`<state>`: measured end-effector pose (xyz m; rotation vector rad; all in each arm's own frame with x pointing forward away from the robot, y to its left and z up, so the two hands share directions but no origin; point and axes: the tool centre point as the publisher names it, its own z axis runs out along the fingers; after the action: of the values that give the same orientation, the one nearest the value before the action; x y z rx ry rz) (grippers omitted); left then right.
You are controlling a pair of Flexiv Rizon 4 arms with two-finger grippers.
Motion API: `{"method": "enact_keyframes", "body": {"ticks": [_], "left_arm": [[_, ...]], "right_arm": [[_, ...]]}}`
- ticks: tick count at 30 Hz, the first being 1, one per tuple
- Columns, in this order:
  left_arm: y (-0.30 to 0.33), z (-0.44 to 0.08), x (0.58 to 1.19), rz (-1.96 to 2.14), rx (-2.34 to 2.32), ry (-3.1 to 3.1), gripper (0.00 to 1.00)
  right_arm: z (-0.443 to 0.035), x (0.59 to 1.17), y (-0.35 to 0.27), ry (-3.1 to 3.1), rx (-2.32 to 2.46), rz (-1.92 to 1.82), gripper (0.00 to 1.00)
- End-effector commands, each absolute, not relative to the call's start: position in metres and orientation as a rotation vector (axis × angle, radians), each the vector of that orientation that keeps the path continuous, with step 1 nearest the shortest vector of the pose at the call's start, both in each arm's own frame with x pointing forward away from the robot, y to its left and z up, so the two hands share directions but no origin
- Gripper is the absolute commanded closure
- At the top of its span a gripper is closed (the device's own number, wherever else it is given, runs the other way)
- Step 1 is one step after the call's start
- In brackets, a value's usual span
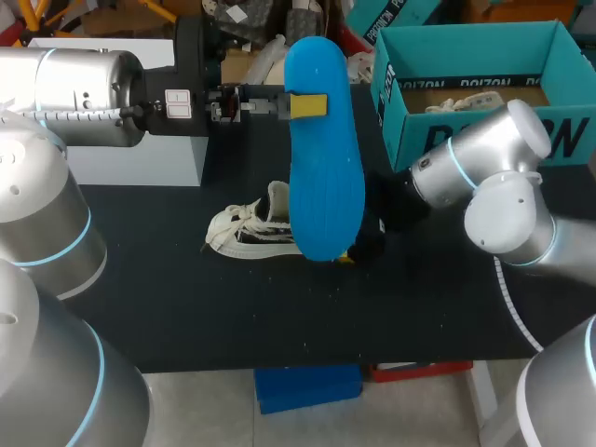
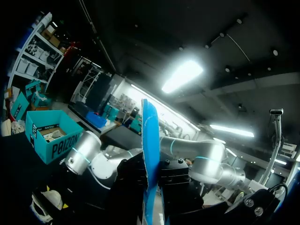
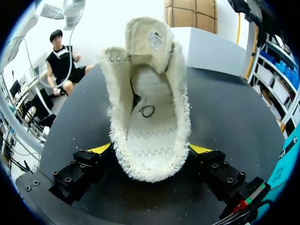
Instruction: Take the shoe out of the shoebox, open the shoe tongue, remove and reinsert the insole, then place the shoe into the shoebox
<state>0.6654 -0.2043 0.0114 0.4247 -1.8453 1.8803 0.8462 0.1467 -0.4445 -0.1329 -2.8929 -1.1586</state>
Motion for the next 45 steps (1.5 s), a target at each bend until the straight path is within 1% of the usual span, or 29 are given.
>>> {"method": "enact_keyframes", "body": {"ticks": [1,8,18,26,33,45], "left_arm": [[-0.205,0.011,0.665,1.882,0.429,-1.847,1.00],[-0.205,0.011,0.665,1.882,0.429,-1.847,1.00],[-0.205,0.011,0.665,1.882,0.429,-1.847,1.00],[-0.205,0.011,0.665,1.882,0.429,-1.847,1.00],[-0.205,0.011,0.665,1.882,0.429,-1.847,1.00],[-0.205,0.011,0.665,1.882,0.429,-1.847,1.00]], "right_arm": [[-0.430,0.847,0.147,-2.950,-0.130,-0.974,0.00],[-0.413,0.842,0.135,-3.006,-0.175,-0.824,0.00],[-0.383,0.861,0.141,-3.125,-0.123,-0.136,0.00],[-0.373,0.880,0.156,-3.140,-0.104,0.219,0.00],[-0.370,0.888,0.172,-3.126,-0.109,0.381,0.00],[-0.379,0.890,0.201,-3.109,-0.131,0.380,0.00]]}}
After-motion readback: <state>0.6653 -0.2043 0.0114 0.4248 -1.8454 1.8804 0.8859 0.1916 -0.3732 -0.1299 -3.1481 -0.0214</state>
